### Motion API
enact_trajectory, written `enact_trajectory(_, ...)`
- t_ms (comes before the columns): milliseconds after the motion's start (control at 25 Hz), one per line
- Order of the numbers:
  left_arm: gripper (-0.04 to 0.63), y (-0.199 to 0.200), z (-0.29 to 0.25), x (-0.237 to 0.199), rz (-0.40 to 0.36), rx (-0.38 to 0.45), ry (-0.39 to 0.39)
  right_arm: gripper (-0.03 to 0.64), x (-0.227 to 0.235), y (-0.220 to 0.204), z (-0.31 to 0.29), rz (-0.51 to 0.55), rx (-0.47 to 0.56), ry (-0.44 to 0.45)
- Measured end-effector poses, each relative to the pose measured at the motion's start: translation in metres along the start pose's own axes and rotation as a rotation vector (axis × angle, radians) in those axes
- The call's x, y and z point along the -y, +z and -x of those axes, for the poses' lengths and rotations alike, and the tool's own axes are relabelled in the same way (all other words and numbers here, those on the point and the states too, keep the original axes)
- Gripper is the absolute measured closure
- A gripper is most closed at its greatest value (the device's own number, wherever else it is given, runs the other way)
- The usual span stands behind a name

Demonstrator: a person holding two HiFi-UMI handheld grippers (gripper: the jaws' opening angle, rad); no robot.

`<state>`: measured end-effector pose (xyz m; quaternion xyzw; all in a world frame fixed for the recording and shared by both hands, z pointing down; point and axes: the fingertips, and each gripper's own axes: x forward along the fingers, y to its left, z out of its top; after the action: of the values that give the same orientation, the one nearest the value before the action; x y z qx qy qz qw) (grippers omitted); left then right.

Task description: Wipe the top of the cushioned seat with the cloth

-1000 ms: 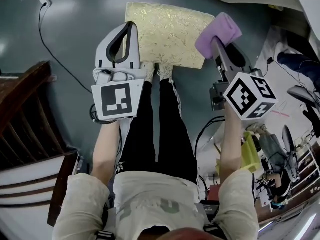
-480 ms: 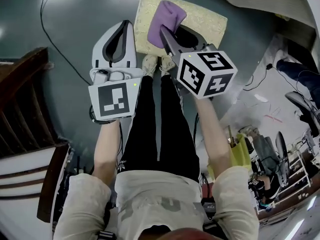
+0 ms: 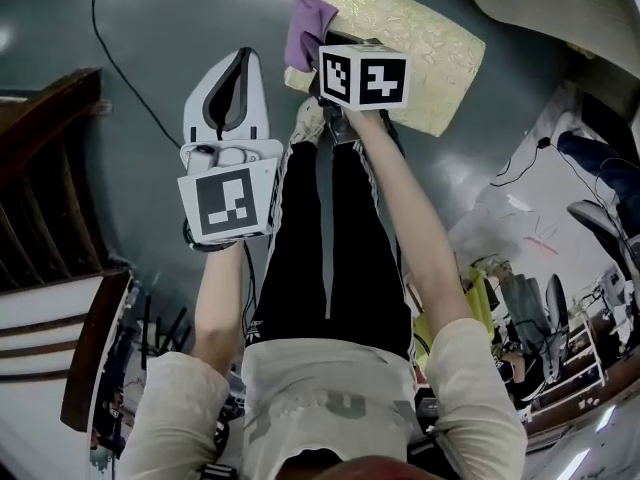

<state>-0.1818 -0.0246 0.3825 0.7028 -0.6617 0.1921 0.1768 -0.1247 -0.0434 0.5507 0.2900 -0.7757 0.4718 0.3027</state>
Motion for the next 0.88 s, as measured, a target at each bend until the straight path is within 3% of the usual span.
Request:
enact_trajectory(400,0.589,-0.004,0.006,-0.013,0.011,-0.004,0.022,0.528,0.026,-0.012,-0.022,-0.032,-0.023,-0.093)
enact_trajectory(880,0.589,0.007,-0.003,-0.007,-0.01,-0.002,-0.002,0.528,0.035,-0.011,-0.017,-0.016,-0.054,-0.113)
